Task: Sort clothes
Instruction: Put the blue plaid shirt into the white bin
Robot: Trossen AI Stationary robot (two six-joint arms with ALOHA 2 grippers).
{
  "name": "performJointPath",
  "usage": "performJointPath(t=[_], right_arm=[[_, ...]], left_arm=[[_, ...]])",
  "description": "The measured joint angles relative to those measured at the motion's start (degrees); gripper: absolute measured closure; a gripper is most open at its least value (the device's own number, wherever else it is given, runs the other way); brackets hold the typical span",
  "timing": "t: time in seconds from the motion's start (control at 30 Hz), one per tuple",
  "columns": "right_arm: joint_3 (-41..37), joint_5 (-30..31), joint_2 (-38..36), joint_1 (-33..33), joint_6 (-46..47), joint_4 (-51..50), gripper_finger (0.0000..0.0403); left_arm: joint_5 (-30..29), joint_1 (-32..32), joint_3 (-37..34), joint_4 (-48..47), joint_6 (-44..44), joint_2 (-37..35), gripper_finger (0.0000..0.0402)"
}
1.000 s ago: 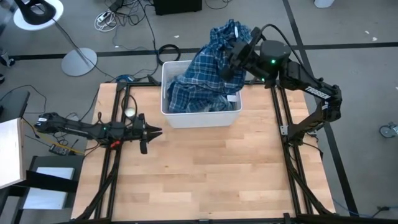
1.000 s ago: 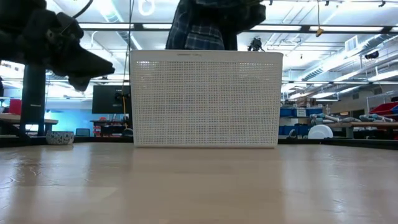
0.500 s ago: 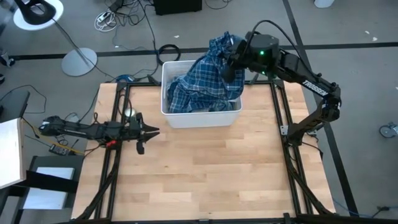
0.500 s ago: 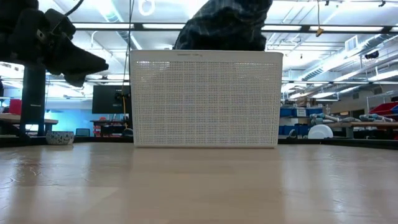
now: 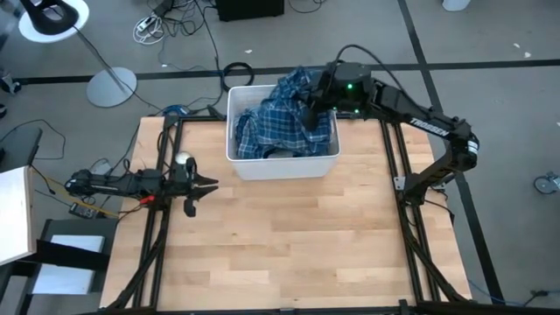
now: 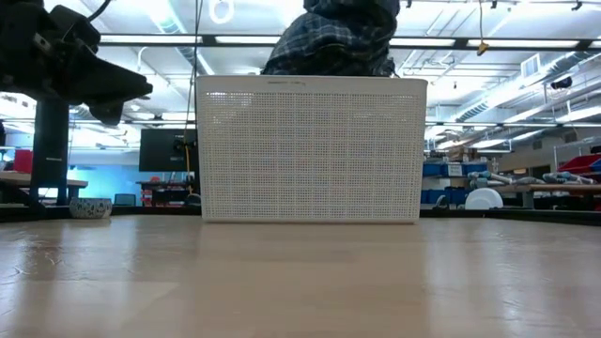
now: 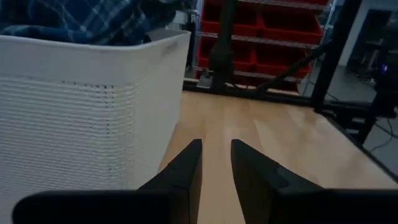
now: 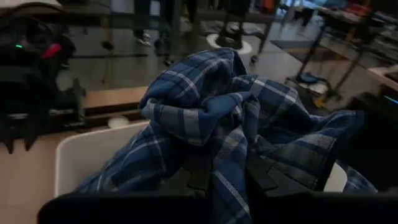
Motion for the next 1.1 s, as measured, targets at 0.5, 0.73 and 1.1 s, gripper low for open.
performJointPath(t=[0.5, 0.73, 1.1], right_arm=[[-26.9, -9.8, 0.0, -5.4, 0.0, 34.3, 0.0369], [-36.8, -10.0, 0.0, -6.6, 0.2, 36.8, 0.0369], [-37.0, -9.7, -0.5, -6.2, 1.5, 31.3, 0.0301]], left_arm=[[-0.7, 0.0, 0.0, 1.2, -0.4, 0.0, 0.0312], [-0.8, 0.0, 0.0, 1.2, -0.5, 0.0, 0.0312], [-0.8, 0.0, 0.0, 1.3, -0.5, 0.0, 0.0312]])
